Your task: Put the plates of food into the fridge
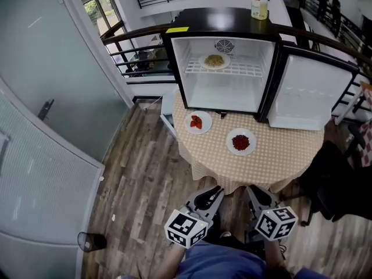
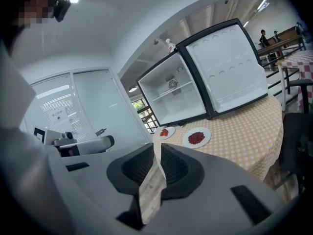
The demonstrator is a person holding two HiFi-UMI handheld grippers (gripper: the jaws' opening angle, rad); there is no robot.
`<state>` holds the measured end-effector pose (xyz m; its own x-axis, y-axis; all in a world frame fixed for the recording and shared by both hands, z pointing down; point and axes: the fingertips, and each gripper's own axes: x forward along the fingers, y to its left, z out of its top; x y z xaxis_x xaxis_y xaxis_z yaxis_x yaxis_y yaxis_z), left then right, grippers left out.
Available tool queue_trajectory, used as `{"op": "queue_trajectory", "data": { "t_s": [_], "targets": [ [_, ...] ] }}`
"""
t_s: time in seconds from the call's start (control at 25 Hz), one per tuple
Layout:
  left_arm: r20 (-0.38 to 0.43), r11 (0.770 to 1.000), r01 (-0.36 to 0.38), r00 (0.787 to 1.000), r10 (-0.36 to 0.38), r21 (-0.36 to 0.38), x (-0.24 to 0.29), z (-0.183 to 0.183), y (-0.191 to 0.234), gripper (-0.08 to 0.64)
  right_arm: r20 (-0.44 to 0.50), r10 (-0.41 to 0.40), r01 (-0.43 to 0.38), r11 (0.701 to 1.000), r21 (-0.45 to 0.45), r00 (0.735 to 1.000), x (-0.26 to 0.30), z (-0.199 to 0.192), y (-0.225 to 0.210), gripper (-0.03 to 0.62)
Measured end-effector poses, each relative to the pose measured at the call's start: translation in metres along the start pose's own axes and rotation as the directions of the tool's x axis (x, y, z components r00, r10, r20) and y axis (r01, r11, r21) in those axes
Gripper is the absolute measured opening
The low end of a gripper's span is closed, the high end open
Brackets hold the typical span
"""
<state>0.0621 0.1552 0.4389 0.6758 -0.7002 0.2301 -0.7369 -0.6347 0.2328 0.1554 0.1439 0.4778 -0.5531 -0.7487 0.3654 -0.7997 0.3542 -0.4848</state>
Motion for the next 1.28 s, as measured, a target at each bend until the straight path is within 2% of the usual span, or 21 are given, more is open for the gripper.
{"op": "queue_trajectory", "data": {
  "t_s": [0.24, 0.52, 0.84, 0.96, 1.12, 1.28],
  "targets": [
    [-0.057, 1.0, -0.012, 0.998, 0.012, -0.007, 0.037, 0.004, 0.06, 0.041, -0.049, -0.053, 0.055, 0.998, 0.038, 0.997, 0.043, 0.012, -0.032, 0.058],
    [-0.1, 0.999, 0.025, 0.995, -0.028, -0.032, 0.075, 0.009, 0.116, 0.041, -0.07, -0.125, 0.134, 0.981, 0.142, 0.99, 0.091, 0.025, -0.066, 0.058],
    [-0.182, 0.987, 0.157, 0.972, -0.151, 0.02, 0.121, 0.0, 0.155, 0.041, -0.064, -0.201, 0.21, 0.951, 0.228, 0.977, 0.134, 0.04, -0.091, 0.058],
    [-0.197, 0.976, 0.217, 0.958, -0.21, 0.014, 0.135, -0.002, 0.163, 0.041, -0.039, -0.252, 0.253, 0.929, 0.271, 0.967, 0.14, 0.046, -0.105, 0.058],
    [-0.216, 0.964, 0.266, 0.942, -0.258, 0.009, 0.151, -0.007, 0.173, 0.041, 0.01, -0.29, 0.268, 0.896, 0.355, 0.957, 0.142, 0.061, -0.118, 0.06],
    [-0.244, 0.957, 0.289, 0.927, -0.286, -0.024, 0.165, -0.021, 0.177, 0.041, -0.008, -0.34, 0.321, 0.878, 0.355, 0.94, 0.138, 0.063, -0.136, 0.06]
  ]
}}
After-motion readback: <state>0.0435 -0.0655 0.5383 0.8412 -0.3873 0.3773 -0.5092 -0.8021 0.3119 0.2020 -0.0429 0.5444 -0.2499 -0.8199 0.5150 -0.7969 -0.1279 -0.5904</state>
